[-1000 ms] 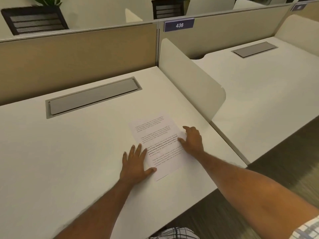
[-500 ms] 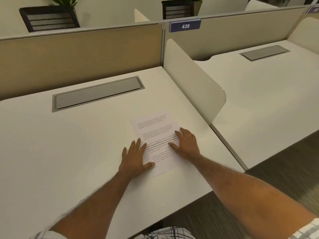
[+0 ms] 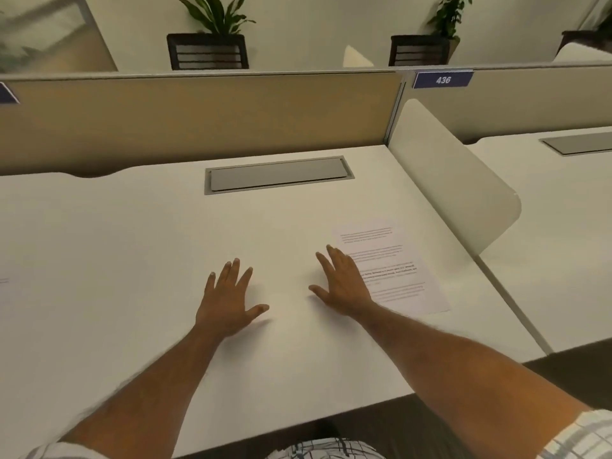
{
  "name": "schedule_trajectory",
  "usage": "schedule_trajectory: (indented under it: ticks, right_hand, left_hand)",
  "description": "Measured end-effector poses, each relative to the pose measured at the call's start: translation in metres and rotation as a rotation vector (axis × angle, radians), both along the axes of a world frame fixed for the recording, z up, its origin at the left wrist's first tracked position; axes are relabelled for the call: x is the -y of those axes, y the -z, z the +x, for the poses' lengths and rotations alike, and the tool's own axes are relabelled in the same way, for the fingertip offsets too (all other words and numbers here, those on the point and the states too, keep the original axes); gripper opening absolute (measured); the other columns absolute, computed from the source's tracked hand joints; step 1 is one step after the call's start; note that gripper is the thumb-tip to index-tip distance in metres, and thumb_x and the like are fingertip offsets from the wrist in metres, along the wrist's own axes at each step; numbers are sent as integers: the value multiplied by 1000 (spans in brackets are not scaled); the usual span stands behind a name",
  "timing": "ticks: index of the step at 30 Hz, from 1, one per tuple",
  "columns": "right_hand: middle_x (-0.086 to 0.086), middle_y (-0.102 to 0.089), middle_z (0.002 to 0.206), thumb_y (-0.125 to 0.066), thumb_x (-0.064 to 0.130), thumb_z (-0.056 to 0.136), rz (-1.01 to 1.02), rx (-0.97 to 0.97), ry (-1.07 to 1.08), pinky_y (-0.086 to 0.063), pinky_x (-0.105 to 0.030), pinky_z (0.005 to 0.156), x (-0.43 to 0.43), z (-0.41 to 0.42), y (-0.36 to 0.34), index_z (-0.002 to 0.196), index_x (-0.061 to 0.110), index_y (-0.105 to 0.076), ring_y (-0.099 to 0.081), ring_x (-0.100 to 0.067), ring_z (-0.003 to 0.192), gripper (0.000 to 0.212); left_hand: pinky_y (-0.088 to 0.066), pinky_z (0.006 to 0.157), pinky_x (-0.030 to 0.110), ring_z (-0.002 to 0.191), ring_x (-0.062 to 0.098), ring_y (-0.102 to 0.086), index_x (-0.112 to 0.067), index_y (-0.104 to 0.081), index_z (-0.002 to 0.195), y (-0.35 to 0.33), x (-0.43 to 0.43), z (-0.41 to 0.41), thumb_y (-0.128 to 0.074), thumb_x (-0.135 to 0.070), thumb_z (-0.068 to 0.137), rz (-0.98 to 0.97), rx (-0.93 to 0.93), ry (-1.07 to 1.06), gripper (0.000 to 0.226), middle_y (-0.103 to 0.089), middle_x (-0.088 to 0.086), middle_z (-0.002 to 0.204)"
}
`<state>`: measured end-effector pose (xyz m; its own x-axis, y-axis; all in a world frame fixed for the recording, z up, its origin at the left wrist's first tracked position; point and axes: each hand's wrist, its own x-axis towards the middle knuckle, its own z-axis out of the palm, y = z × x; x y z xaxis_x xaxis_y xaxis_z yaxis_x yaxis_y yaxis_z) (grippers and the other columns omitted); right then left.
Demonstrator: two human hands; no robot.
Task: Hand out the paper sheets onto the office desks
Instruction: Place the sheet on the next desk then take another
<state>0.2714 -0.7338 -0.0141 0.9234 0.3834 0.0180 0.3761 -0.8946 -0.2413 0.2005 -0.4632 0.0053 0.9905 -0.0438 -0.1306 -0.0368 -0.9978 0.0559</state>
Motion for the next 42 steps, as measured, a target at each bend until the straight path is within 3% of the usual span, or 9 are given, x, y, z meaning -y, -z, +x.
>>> schedule_trajectory:
  ticks: [4, 9, 14, 18, 25, 32, 37, 42]
  right_hand:
    - [-12, -7, 164, -50, 56, 91, 7, -21, -63, -6, -42, 123, -79, -33, 2, 155, 19, -15, -7, -29, 151, 81]
    - [-12, -8, 163, -51, 54, 92, 16, -27, -126, -7, -42, 122, -173, -73, 3, 155, 18, -15, -9, -29, 151, 81]
    - [-11, -8, 164, -49, 55, 92, 20, -37, -208, -9, -43, 122, -260, -107, 2, 155, 20, -15, -8, -28, 151, 80]
    - [-9, -5, 164, -48, 55, 92, 16, -63, -247, -5, -41, 122, -301, -120, 2, 155, 21, -12, -5, -26, 151, 80]
    - [-7, -4, 164, -45, 56, 93, 28, -96, -359, -3, -40, 122, -363, -117, 1, 155, 22, -10, -3, -25, 151, 79]
    - [-6, -3, 165, -43, 57, 94, 47, -127, -468, -4, -41, 122, -428, -111, -4, 155, 21, -11, -2, -23, 152, 78]
    - [-5, -5, 164, -43, 57, 95, 56, -156, -529, -6, -40, 122, -480, -118, -11, 155, 20, -13, -4, -23, 151, 77]
    - [-6, -10, 164, -42, 59, 94, -5, -201, -547, -8, -41, 122, -530, -130, -13, 155, 23, -17, -7, -24, 151, 75]
  left_hand:
    - [4, 121, 45, 151, 19, 10, -24, -5, 156, 2, -79, -44, -4, -96, 60, 7, -17, -72, 120, 8, 6, 164]
    - [5, 121, 44, 150, 18, 11, -24, -1, 155, 2, -170, -91, 8, -95, 52, 13, -33, -147, 126, 11, 6, 163]
    - [6, 121, 45, 150, 17, 13, -25, 0, 156, 3, -244, -138, -7, -96, 56, -21, -52, -234, 122, 13, 5, 163]
    - [5, 121, 45, 150, 18, 10, -25, -2, 156, 5, -281, -162, -8, -93, 57, -46, -40, -292, 120, 9, 6, 163]
    - [4, 121, 45, 151, 20, 6, -25, -3, 155, 4, -332, -184, 11, -99, 45, -38, -13, -424, 134, 8, 7, 163]
    - [3, 120, 45, 151, 21, 6, -22, -5, 156, -15, -385, -204, -10, -88, 63, -16, -19, -547, 114, 6, 8, 164]
    - [0, 121, 45, 151, 21, 5, -22, -5, 156, -16, -431, -211, -40, -75, 85, -27, -39, -619, 95, 4, 5, 164]
    - [-21, 116, 49, 147, 29, -19, -16, -20, 153, -13, -481, -207, -55, -66, 84, -189, -5, -822, 92, -18, 12, 161]
